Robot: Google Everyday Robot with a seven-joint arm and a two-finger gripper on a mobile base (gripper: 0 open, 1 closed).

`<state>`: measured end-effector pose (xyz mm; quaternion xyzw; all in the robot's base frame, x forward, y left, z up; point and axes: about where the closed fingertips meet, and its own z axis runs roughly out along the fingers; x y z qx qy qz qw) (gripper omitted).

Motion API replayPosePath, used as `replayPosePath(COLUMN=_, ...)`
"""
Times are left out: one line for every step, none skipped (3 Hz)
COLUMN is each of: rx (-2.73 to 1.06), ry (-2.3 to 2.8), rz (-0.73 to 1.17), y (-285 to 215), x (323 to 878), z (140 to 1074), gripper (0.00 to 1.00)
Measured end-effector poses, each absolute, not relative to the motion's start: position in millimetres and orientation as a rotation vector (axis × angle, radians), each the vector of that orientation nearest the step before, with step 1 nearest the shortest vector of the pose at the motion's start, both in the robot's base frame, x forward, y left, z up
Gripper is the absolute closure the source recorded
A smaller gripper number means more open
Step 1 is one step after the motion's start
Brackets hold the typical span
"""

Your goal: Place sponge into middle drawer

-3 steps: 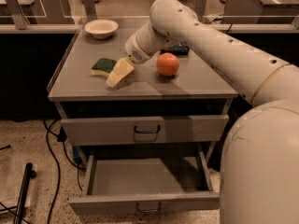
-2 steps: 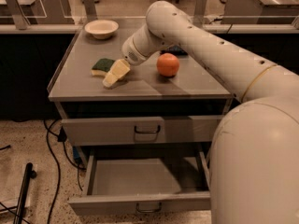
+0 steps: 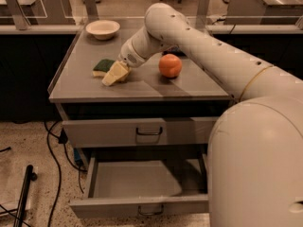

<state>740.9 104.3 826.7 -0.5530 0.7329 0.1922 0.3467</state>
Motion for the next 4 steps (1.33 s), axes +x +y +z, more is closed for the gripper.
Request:
replayPosePath(rx=-1.434, ry=1.905, rz=0.501, y=102, x=736, z=832, gripper=0.5)
replayPosePath(rx=-1.435, ry=1.905, rz=0.502, y=99, x=729, z=844, gripper=0.73)
replayPosePath(rx=-1.436, ry=1.906, rz=0.502, y=97, x=728, z=844, gripper=1.0)
replayPosePath(rx=-1.439, ry=1.906, rz=0.502, y=93, x=725, z=845, gripper=1.0)
